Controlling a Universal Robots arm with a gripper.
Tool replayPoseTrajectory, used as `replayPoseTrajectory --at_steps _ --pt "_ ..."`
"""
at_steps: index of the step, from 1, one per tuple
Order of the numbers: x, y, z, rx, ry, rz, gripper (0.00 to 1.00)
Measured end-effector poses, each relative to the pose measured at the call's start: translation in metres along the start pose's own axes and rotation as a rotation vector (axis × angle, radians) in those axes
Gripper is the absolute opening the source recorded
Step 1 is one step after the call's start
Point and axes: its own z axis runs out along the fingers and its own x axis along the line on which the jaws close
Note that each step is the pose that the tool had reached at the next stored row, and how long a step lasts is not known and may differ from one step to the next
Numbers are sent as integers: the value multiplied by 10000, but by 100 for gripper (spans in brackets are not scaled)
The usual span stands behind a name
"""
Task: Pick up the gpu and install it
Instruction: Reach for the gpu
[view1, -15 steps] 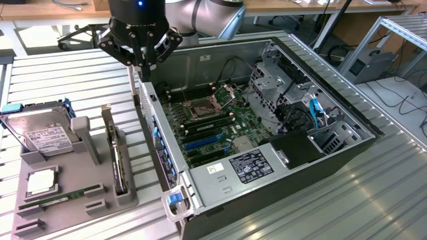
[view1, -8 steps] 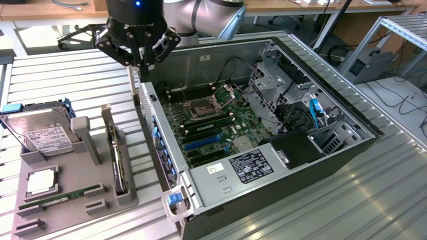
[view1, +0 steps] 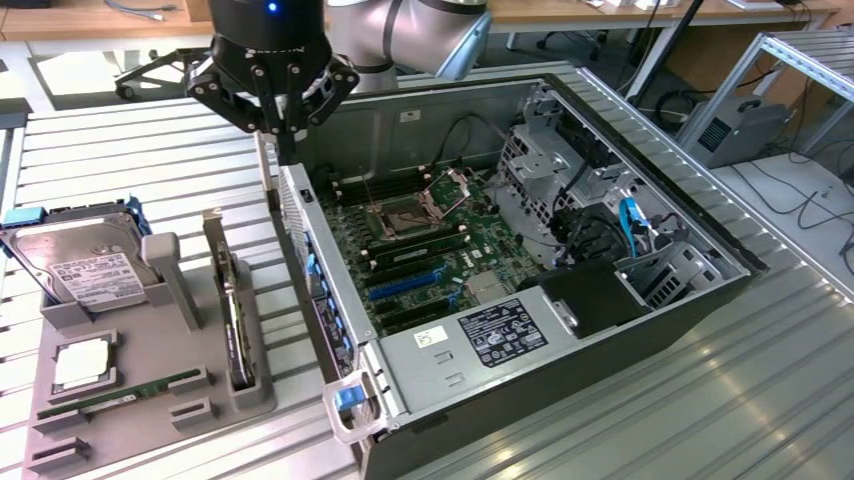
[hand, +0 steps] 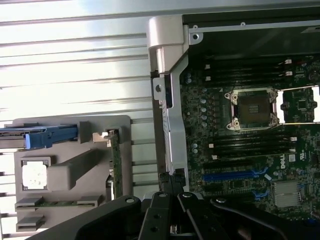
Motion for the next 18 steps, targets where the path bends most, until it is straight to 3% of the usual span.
replayPoseTrajectory --at_steps 18 --pt "43 -3 -1 0 0 0 11"
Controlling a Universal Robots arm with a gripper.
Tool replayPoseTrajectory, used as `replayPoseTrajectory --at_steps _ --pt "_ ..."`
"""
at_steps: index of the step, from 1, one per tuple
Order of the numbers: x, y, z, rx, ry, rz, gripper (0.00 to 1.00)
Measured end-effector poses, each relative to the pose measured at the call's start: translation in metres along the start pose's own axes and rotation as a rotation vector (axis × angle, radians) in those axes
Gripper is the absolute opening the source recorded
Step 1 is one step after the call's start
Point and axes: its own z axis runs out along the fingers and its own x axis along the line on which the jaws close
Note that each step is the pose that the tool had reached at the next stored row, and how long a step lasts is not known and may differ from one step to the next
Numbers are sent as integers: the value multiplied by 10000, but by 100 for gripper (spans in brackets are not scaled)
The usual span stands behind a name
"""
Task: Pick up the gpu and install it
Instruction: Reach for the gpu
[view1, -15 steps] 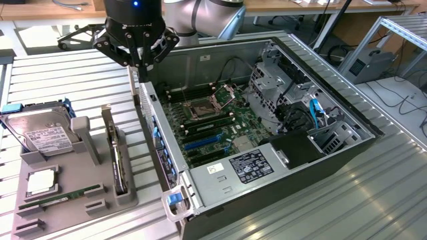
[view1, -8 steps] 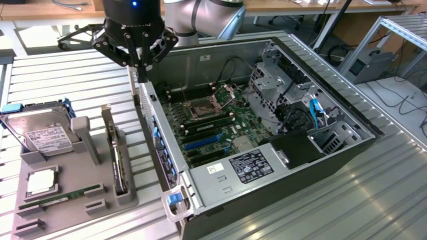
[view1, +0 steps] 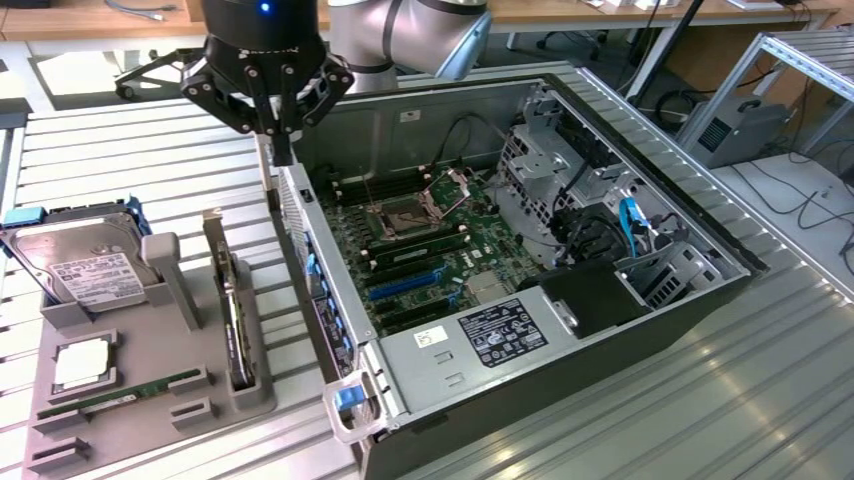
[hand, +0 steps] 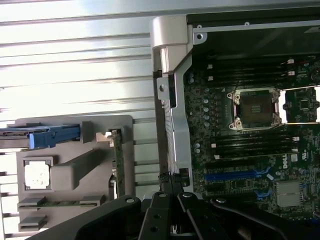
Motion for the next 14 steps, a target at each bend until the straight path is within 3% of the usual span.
replayPoseTrajectory --at_steps 14 --pt "31 -2 -1 0 0 0 11"
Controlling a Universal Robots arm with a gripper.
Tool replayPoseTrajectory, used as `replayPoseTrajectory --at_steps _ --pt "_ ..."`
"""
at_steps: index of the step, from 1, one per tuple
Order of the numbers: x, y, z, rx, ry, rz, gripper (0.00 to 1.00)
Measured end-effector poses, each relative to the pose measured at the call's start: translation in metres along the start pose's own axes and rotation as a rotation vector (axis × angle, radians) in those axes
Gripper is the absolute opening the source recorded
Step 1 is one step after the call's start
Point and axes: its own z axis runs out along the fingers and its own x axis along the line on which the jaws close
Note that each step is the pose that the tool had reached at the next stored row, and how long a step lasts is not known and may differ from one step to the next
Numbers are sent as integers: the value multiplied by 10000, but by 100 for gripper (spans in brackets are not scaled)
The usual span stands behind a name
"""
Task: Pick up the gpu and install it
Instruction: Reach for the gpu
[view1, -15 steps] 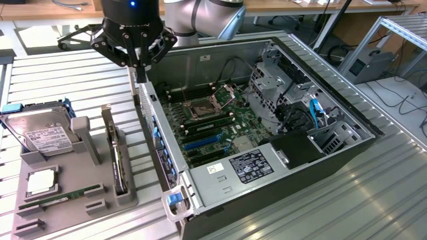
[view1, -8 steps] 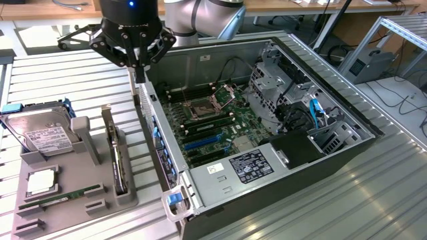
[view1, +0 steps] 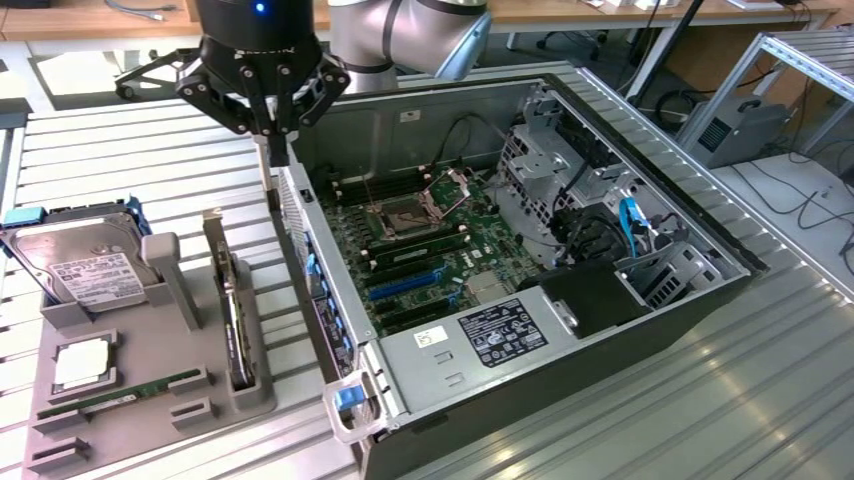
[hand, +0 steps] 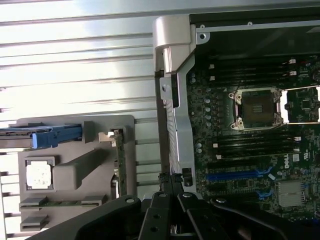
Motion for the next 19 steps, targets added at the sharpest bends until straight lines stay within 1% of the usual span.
replayPoseTrajectory --at_steps 10,19 --pt "18 -2 -1 0 0 0 11" --pt "56 -4 -2 0 0 0 11"
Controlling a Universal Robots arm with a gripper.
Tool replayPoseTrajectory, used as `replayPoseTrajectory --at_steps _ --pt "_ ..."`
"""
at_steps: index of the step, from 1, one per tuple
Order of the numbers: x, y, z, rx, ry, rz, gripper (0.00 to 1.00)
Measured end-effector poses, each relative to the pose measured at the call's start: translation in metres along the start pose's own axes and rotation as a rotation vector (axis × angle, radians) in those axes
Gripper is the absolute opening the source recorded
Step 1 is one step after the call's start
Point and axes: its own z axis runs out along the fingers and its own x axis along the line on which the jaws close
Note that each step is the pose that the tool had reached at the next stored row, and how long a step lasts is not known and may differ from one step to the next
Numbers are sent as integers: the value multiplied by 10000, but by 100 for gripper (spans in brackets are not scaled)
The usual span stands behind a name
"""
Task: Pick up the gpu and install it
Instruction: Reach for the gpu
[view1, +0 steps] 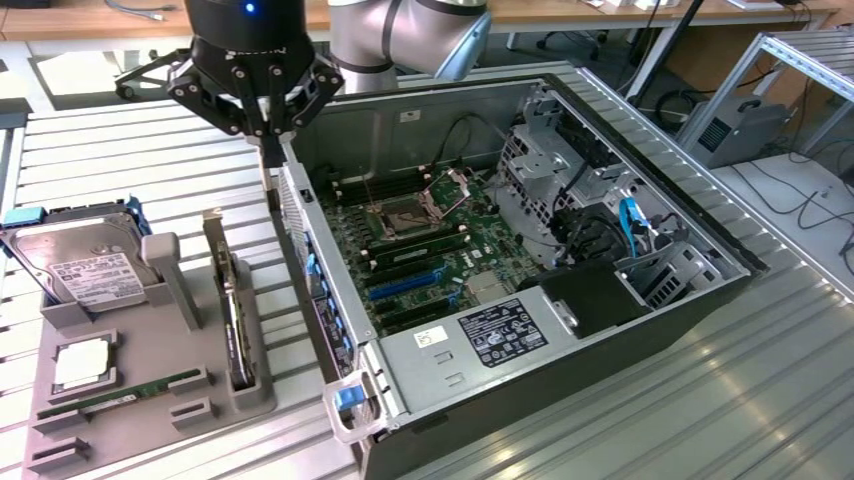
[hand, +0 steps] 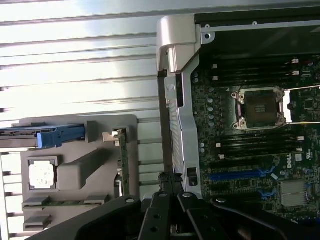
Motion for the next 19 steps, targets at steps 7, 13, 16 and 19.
replayPoseTrajectory --at_steps 7,13,16,19 --pt "20 -2 0 0 0 0 11" --pt "36 -3 -1 0 0 0 11" --pt "41 -3 -1 0 0 0 11" --pt "45 -3 -1 0 0 0 11"
